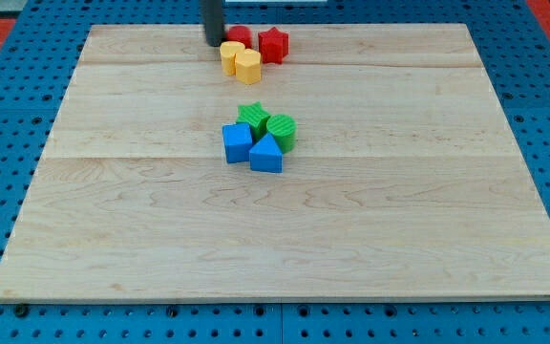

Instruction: Separate the red blocks

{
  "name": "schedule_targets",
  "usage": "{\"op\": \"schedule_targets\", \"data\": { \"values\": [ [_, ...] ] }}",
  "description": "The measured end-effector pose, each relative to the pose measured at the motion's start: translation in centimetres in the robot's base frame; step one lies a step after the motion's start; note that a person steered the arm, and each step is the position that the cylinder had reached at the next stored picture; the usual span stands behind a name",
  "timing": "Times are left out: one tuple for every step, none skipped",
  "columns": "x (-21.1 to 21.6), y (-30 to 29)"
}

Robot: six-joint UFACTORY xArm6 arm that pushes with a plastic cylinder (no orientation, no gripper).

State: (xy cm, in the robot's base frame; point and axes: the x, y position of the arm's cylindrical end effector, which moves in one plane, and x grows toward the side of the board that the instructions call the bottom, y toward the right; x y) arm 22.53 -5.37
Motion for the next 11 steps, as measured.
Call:
{"op": "schedule_targets", "data": {
  "values": [
    [0.0,8.1],
    [-0.5,13.1],
    [-3.3,11.0],
    [-3.3,13.1],
    [-2.4,17.0],
    [2.2,20.0],
    [1.3,20.6],
    [-3.3,15.8],
    [0.3,12.1],
    [5.4,15.3],
    [7.0,18.4]
  ]
}}
